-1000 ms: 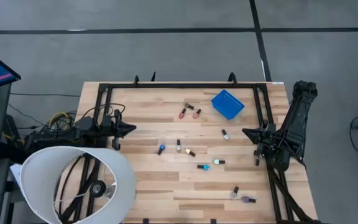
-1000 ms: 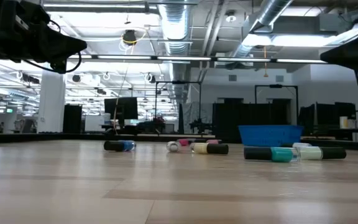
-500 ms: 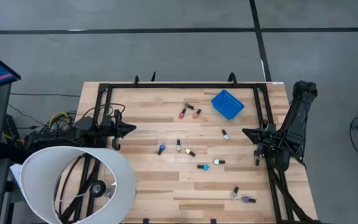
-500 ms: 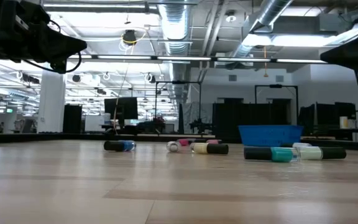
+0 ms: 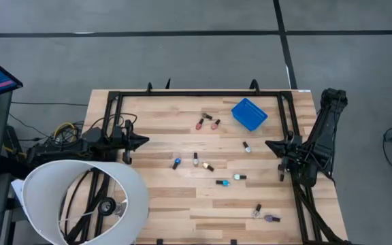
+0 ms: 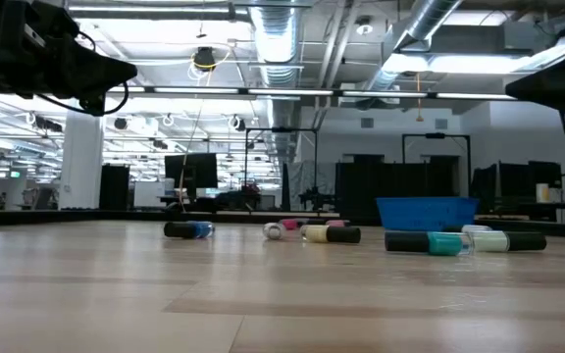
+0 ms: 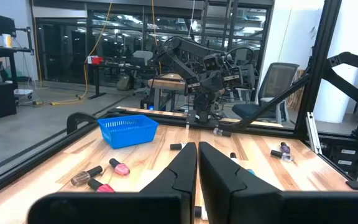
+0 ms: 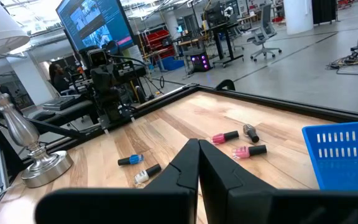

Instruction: Pick & Place Nail Polish

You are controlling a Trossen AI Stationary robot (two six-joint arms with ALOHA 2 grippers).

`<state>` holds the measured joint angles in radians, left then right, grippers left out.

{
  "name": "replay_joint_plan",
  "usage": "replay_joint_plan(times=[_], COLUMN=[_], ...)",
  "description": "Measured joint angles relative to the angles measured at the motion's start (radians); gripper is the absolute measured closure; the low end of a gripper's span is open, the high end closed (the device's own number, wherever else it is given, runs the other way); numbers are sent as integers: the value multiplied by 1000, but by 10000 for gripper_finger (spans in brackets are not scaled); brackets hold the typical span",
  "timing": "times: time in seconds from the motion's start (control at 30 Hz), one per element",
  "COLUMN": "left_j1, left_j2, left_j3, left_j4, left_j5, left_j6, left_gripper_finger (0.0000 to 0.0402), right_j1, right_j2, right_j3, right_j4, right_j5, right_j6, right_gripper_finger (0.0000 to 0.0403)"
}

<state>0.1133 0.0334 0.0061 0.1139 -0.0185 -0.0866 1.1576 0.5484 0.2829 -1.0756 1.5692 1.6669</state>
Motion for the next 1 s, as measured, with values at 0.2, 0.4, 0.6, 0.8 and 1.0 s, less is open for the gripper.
replay_joint_plan(times=[0.2,0.4,0.6,0.8,1.0], left_j1=[0,0,0,0,0], left_j2=[0,0,0,0,0], left_j3=[0,0,0,0,0], left_j4=[0,0,0,0,2], left_j5=[0,0,0,0,0], left_j6=[0,0,0,0,0], left_gripper_finger=[390,390,390,390,390], right_j1=[0,0,0,-17,-71], right_j2=[0,0,0,0,0], right_j3=[0,0,0,0,0], right_j4=[0,0,12,88,214], right_j5=[0,0,0,0,0], right_j6=[0,0,12,302,470], right_gripper_finger=[403,403,403,403,403])
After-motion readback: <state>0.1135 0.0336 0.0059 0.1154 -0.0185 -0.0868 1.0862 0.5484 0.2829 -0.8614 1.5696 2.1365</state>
